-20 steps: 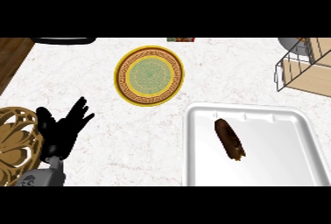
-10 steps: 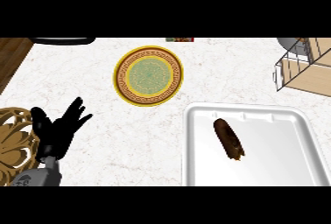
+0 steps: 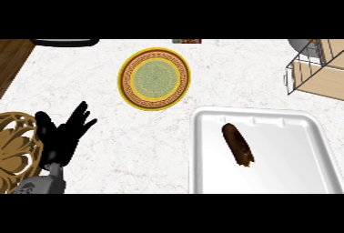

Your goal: Pick the cupcake from the tray and place it in the tiered shelf

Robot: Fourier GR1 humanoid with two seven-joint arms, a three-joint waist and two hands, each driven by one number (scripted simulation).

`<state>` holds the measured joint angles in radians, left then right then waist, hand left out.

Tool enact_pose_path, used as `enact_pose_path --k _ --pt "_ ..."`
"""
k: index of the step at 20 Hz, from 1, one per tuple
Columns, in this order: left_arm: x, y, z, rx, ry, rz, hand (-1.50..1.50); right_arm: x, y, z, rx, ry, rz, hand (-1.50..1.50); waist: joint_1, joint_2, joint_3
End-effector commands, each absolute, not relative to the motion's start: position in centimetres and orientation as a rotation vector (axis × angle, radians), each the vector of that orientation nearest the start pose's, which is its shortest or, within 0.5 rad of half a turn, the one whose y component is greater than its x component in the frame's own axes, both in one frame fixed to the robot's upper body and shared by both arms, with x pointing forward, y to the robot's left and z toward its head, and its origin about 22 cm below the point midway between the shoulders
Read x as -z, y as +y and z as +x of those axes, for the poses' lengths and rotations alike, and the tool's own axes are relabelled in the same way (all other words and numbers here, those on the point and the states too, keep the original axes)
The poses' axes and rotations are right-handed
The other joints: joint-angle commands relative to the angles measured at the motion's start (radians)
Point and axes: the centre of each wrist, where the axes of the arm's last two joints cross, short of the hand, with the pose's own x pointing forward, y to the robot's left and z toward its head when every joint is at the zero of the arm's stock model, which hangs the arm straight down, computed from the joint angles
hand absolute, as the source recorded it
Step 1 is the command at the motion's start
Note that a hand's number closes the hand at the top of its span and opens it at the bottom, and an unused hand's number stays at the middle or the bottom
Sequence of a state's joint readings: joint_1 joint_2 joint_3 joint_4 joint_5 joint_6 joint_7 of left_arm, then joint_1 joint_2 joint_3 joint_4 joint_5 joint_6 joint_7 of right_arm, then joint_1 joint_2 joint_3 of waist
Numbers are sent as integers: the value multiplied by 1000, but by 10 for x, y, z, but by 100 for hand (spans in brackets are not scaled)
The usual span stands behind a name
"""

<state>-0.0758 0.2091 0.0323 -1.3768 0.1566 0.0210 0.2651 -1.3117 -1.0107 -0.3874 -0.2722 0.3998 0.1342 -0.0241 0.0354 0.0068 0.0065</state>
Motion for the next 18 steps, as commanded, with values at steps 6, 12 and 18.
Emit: enact_pose_path --k 6,12,18 --pt "26 268 250 -8 -1130 62 0 -358 -516 345 296 -1703 -745 -150 6 10 -4" --pt "23 285 253 -18 -1139 72 0 -378 -535 316 460 -1648 -948 -150 1 10 -6" --pt "18 299 255 -29 -1130 86 0 -367 -580 267 676 -1651 -940 -150 -7 12 -2"
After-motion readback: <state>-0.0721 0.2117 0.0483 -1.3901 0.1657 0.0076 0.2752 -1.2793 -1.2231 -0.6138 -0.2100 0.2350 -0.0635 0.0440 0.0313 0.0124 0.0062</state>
